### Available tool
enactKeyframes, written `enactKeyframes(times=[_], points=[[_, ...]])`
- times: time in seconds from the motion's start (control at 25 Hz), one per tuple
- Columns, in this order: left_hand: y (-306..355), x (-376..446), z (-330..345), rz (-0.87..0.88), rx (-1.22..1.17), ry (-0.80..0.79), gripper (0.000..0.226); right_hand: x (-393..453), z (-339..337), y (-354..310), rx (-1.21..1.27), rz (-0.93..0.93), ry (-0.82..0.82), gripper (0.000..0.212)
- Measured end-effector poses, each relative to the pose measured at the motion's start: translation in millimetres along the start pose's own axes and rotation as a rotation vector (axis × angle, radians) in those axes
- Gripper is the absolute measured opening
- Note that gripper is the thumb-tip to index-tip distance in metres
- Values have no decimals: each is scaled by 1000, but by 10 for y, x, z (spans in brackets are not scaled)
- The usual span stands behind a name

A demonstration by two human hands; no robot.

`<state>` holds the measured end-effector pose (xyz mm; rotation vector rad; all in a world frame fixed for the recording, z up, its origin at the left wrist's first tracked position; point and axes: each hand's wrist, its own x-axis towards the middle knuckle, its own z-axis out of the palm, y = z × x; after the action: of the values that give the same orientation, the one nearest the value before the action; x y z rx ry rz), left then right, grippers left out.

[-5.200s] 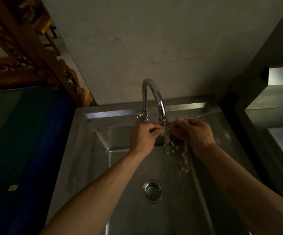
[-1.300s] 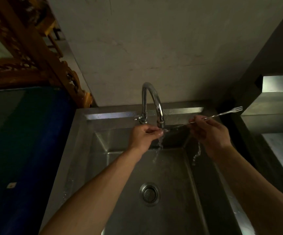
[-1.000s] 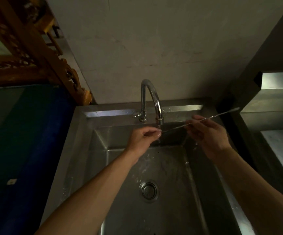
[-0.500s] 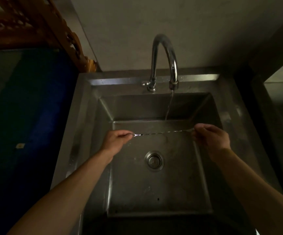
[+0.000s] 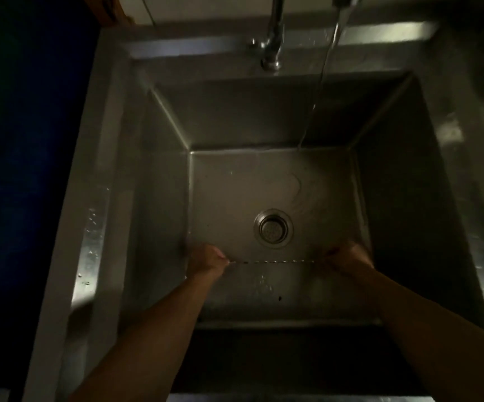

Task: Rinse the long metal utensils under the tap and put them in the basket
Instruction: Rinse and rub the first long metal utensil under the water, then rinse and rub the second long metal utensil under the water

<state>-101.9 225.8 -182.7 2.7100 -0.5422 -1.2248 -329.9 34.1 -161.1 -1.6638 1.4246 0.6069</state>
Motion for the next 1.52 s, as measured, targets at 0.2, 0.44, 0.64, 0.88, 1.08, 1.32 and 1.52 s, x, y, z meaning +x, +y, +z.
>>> enactKeyframes(times=[0.2,0.44,0.64,0.88,1.08,1.32,1.52], points=[[-202,204,441,-12,179,-25,21,394,502,355,-14,84,-38,27],[-213,286,632,-30,181,72,19,1117,969,876,-32,69,118,18],[-134,214,558,-12,233,25,20,342,571,238,3,113,106,32],[315,-169,35,109,73,131,13,-273,4,-103,101,69,226,39],[1003,-821,-727,534,30,327,26,-1176,-847,-589,10,-322,428,17],[1913,-1949,-1846,1018,46,605,43,-2371,-1810,-904,-217,-583,756,43],[2278,-2674,-2548,1167,229,714,65,-3119,-2312,-1018,-354,-576,933,72]])
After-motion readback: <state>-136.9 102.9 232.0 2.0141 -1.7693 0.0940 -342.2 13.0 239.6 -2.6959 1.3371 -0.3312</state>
